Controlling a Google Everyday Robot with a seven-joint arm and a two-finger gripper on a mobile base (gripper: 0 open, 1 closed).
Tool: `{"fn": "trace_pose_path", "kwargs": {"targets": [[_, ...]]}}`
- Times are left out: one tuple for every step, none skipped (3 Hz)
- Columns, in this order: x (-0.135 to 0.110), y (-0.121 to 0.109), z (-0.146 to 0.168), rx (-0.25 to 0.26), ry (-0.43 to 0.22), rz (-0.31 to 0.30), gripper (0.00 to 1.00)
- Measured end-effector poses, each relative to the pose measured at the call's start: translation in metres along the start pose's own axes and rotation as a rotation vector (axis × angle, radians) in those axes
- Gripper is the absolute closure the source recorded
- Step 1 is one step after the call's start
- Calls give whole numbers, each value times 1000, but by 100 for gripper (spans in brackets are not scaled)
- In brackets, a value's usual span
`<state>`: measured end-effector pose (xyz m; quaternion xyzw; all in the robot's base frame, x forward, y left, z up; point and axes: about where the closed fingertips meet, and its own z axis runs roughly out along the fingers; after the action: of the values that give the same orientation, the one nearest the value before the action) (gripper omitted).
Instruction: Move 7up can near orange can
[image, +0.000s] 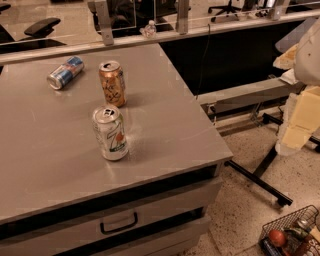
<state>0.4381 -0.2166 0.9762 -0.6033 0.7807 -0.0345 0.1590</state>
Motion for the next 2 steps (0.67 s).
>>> {"fn": "trace_pose_path", "kwargs": {"targets": [[0, 0, 0, 0, 0, 0, 0], [-7, 1, 1, -9, -60, 6, 0]]}}
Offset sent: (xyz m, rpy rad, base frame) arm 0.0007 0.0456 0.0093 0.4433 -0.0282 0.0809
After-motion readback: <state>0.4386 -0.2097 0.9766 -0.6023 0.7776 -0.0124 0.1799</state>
